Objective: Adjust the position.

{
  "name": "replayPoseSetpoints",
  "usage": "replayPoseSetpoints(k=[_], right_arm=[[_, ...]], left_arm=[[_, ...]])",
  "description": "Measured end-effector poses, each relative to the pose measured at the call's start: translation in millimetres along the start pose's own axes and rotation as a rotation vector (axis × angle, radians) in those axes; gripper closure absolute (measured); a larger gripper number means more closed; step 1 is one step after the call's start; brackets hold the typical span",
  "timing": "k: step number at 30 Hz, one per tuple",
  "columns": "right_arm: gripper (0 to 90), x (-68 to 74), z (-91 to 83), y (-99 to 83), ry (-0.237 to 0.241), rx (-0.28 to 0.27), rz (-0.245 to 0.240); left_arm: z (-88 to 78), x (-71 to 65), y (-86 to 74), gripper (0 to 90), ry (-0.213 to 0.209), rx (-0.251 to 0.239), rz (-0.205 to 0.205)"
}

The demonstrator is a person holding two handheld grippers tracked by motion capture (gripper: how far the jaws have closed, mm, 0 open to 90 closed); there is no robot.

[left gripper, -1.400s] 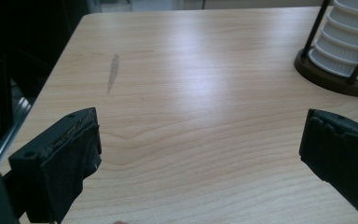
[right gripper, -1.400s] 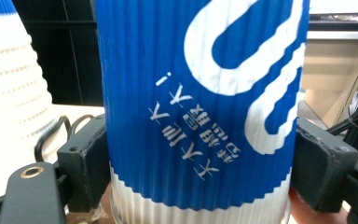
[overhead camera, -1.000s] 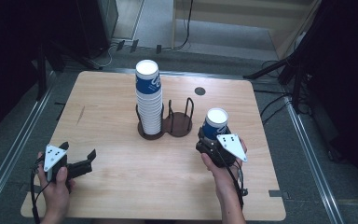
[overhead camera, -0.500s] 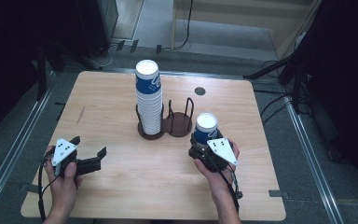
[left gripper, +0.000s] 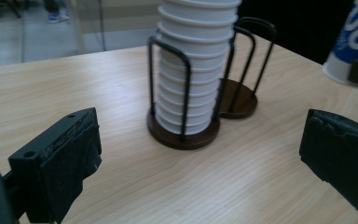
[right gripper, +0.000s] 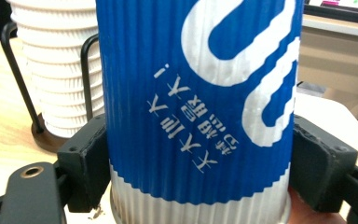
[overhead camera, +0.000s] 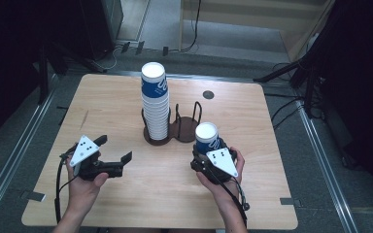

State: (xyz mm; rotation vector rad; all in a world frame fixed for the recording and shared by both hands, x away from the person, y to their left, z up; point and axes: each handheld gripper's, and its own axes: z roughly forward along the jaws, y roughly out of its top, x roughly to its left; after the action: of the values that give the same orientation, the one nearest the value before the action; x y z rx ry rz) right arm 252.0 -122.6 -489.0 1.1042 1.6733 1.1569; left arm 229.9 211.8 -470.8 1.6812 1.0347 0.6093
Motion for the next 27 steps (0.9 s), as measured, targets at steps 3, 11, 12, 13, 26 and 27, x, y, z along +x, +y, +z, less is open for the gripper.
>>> replayPoseSetpoints(k=[3,11,12,13,26,27], right_arm=[[17.9,3.9,1.5,-4.6,0.001,0.014,-0.028],[17.9,11.7,1.7,-9.1,0.01,0.023,-0.062],[17.9,12.8,2.1,-10.0,0.012,0.024,-0.066],[17.9,12.8,2.1,-10.0,0.012,0.024,-0.066],[18.0,32.4,2.9,-17.2,0.046,0.038,-0.136],[17.9,34.2,2.7,-17.5,0.049,0.035,-0.147]], left_arm=[[6.5,-4.8,1.4,0.0,-0.036,0.024,0.016],[19.6,-14.5,1.0,0.0,-0.117,0.064,0.033],[19.6,-14.5,1.0,0.0,-0.117,0.064,0.033],[19.8,-14.0,1.3,0.0,-0.122,0.063,0.03],[22.6,-15.2,0.8,0.0,-0.173,0.086,0.023],[23.4,-16.0,0.6,0.0,-0.18,0.091,0.027]])
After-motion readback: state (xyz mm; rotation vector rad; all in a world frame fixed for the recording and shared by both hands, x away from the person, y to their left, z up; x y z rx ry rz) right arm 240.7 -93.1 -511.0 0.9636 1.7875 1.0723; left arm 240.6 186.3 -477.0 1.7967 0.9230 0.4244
